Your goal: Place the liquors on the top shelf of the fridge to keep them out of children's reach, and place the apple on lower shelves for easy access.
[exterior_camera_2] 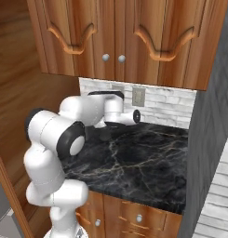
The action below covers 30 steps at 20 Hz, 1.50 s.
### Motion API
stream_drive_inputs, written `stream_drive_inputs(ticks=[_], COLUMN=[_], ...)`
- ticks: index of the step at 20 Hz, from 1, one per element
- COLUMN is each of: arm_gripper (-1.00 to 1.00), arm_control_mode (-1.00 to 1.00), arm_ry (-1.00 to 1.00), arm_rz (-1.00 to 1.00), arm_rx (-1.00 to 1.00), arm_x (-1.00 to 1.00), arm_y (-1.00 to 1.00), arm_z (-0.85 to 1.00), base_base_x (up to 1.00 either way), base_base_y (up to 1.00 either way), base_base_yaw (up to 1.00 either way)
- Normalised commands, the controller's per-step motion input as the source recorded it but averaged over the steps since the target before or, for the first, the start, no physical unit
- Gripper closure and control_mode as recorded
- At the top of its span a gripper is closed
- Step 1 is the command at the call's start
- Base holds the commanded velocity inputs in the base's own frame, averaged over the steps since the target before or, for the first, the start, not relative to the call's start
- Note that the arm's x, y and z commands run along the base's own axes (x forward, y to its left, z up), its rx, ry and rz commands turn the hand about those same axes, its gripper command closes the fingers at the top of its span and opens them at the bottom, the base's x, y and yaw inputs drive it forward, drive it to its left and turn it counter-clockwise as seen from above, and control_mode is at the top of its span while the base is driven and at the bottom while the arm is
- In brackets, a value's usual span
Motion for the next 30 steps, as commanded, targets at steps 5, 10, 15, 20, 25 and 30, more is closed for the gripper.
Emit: stream_drive_inputs(ticks=[5,10,15,20,25,30], arm_gripper=[-1.00,-1.00,-1.00,-1.00,-1.00,-1.00], arm_control_mode=[-1.00,-1.00,-1.00,-1.00,-1.00,-1.00], arm_ry=[0.00,0.00,0.00,0.00,0.00,0.01], arm_rz=[0.04,0.03,0.01,0.00,0.00,0.00], arm_rx=[0.00,0.00,0.00,0.00,0.00,0.00], arm_x=[0.25,0.23,0.24,0.29,0.13,0.02], arm_y=[0.00,0.00,0.00,0.00,0.02,0.13], arm_z=[-0.13,-0.09,-0.09,-0.06,-0.01,0.00], base_base_x=[0.00,0.00,0.00,0.00,0.00,0.00], base_base_y=[0.00,0.00,0.00,0.00,0.00,0.00], base_base_yaw=[0.00,0.00,0.00,0.00,0.00,0.00])
